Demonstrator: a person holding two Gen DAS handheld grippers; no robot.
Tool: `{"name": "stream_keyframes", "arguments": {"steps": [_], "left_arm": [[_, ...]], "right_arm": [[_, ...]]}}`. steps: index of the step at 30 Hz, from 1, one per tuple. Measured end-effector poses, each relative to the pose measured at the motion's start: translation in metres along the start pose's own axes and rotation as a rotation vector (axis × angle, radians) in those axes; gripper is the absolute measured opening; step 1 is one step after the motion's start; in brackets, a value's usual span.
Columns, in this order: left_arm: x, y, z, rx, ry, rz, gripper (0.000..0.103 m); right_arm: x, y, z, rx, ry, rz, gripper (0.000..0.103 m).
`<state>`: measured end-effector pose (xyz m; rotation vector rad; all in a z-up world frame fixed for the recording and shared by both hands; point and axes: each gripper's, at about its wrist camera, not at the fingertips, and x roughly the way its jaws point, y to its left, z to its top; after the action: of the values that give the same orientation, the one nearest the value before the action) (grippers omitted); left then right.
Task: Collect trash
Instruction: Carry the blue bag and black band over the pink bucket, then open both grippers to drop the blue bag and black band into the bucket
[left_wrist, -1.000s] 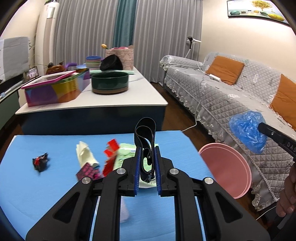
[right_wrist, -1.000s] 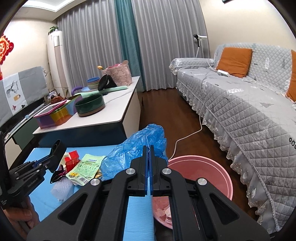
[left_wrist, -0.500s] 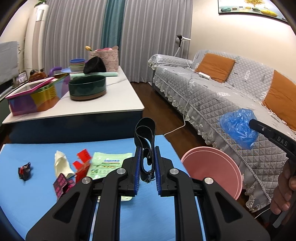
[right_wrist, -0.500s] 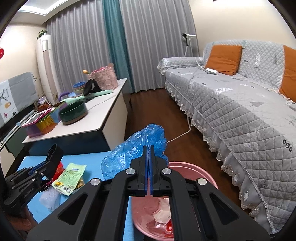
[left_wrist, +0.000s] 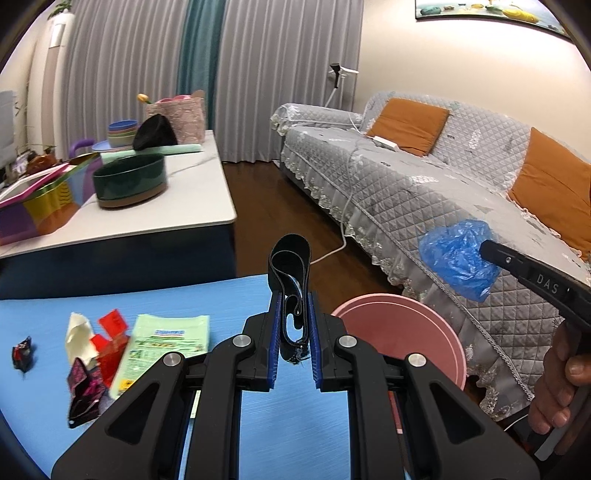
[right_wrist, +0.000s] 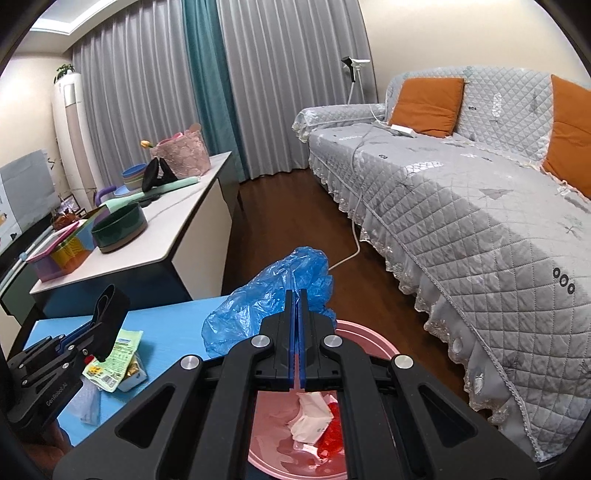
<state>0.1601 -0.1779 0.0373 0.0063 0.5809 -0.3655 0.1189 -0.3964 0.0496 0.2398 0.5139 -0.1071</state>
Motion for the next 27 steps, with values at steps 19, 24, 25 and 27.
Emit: {"name": "stream_keyframes", "arguments": {"steps": [19,24,25,27], "left_arm": [[0.040,-0.056,-0.006,0.075,0.042,-0.092,0.014],[0.048,-0.062,-0.007,0.086,0.051,-0.100,0.014],[0.050,-0.063,-0.007,0.088,0.052,-0.102,0.014],[0.052,-0.065,-0.006,0.089,0.054,-0.107,0.014]], "right_arm": [[0.012,-0.031,-0.007,0.049,0.043,-0.058,0.001],[0.017,-0.035,-0.009,0.057,0.053,-0.062,0.001],[0.017,-0.035,-0.009,0.056,0.053,-0.063,0.001],[0.018,-0.035,-0.009,0.058,0.055,-0.062,0.001]]}}
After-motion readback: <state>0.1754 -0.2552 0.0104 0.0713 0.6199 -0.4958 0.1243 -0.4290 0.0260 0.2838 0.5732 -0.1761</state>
